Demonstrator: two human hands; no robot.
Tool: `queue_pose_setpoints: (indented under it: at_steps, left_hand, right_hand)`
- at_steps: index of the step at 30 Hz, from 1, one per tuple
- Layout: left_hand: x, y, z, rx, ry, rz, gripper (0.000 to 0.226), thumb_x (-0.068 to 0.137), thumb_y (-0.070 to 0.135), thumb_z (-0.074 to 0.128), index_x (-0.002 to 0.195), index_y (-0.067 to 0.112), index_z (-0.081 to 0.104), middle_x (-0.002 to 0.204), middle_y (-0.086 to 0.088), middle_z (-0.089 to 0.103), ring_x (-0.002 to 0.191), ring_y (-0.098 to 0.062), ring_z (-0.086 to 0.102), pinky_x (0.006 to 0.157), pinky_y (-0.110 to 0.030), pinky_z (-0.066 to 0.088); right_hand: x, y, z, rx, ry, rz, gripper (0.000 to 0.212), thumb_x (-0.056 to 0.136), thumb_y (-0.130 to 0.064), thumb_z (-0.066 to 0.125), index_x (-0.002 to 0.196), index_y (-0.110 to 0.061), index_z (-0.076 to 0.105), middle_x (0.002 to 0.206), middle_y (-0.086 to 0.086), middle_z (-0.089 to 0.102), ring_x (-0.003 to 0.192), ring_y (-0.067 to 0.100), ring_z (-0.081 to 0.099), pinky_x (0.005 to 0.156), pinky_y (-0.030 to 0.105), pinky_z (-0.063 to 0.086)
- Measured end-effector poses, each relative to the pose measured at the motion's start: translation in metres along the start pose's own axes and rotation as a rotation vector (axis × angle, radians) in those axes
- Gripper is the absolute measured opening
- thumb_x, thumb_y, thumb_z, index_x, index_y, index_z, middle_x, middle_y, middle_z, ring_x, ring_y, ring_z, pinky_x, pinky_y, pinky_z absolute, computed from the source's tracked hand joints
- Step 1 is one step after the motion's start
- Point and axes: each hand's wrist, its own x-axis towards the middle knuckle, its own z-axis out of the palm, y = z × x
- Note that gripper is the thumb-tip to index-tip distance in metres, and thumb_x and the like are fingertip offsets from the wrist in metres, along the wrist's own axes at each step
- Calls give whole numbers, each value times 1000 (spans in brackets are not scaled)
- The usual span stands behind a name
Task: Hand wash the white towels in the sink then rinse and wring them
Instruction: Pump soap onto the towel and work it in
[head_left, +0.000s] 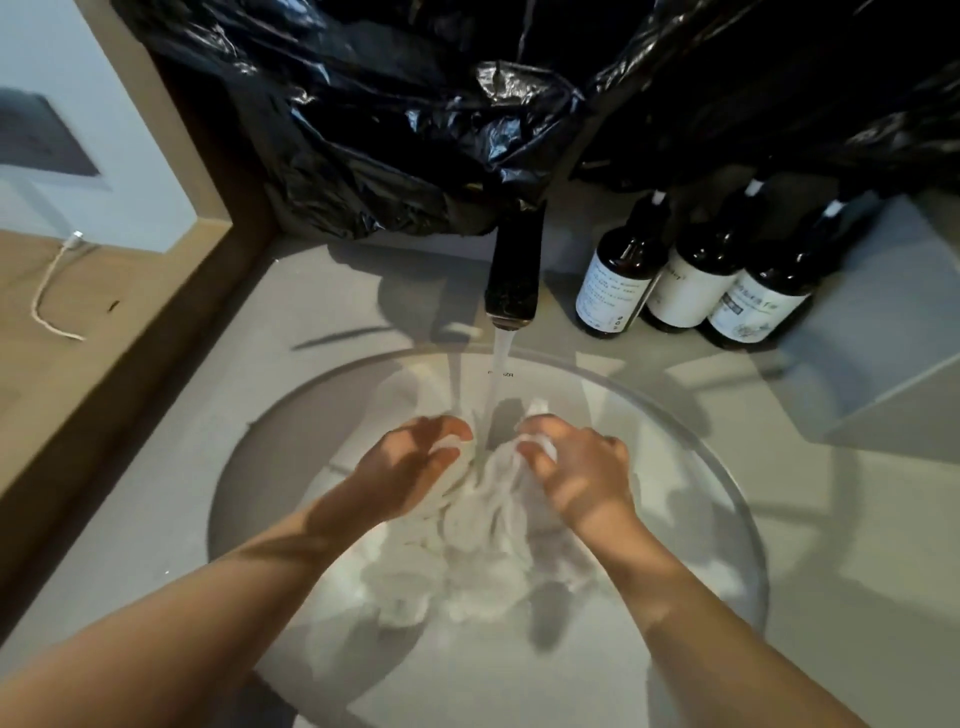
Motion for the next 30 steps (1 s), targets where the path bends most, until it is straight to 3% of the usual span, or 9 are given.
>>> queue_pose_setpoints:
  at_steps: [3, 6, 9, 15, 19, 24, 26, 28, 30]
  left_hand:
    - [-8, 20, -17, 13, 71, 0, 26, 90, 23, 55, 115, 24, 59, 93, 3, 64, 88, -19, 60, 85, -25, 43]
    - [-16, 43, -37, -120, 169, -48, 27, 89, 4, 59, 109, 22, 57, 64, 10, 46, 61, -7, 46, 70, -26, 38]
    - [-26, 63, -65, -224, 213, -31, 24, 90, 10, 59, 106, 27, 54, 70, 4, 53, 60, -8, 50, 66, -29, 43]
    - [-41, 113, -103, -618, 320, 51, 31, 74, 31, 61, 88, 57, 54, 88, -8, 56, 79, -28, 56, 70, -44, 49]
    - [-42, 106, -105, -697, 336, 76, 37, 70, 35, 70, 96, 55, 55, 83, -2, 50, 68, -10, 52, 60, -22, 45]
    - [-30, 60, -57, -212, 139, -129, 18, 88, 15, 63, 99, 28, 58, 76, 3, 55, 74, -19, 61, 63, -23, 46]
    - [-26, 34, -32, 144, 69, -189, 36, 87, 41, 56, 119, 24, 58, 94, -1, 58, 99, -27, 59, 81, -28, 44]
    - [-26, 15, -11, 402, -76, -222, 64, 83, 65, 36, 139, 33, 40, 136, -2, 45, 131, -27, 37, 103, -39, 36]
    - [-24, 7, 10, 513, -176, -238, 65, 87, 68, 27, 146, 45, 16, 158, 3, 12, 146, -26, 5, 113, -52, 21]
  right_hand:
    - [-15, -14, -17, 258, -14, 6, 25, 95, -30, 50, 119, -38, 54, 90, 4, 60, 90, 26, 59, 79, 31, 48]
    - [-33, -26, -32, 474, 48, -79, 26, 94, -23, 53, 99, -48, 53, 76, -11, 50, 68, 1, 53, 64, 24, 45]
    - [-46, -43, -55, 609, 142, -168, 37, 93, -18, 56, 86, -54, 49, 72, -21, 55, 65, -10, 51, 63, 16, 44]
    - [-65, -72, -97, 761, 375, -368, 32, 87, -7, 63, 88, -38, 53, 80, -21, 60, 70, 8, 56, 63, 15, 42]
    - [-67, -70, -105, 823, 447, -393, 33, 88, -9, 63, 90, -40, 51, 82, -11, 60, 67, 6, 55, 59, 14, 41]
    - [-37, -33, -42, 472, 150, -97, 26, 91, -20, 59, 114, -32, 53, 79, -3, 56, 63, 3, 52, 59, 14, 43]
    - [-24, -17, -11, 216, 19, -24, 44, 93, -33, 54, 135, -33, 41, 112, -2, 60, 104, 12, 56, 87, 23, 42]
    - [-15, -9, 17, -78, -165, 52, 65, 93, -51, 44, 148, -40, 13, 154, 1, 26, 138, 29, 27, 107, 42, 28]
    - [-12, -7, 43, -218, -322, 118, 74, 91, -65, 35, 148, -44, -8, 160, 1, -15, 147, 32, -5, 112, 56, 14]
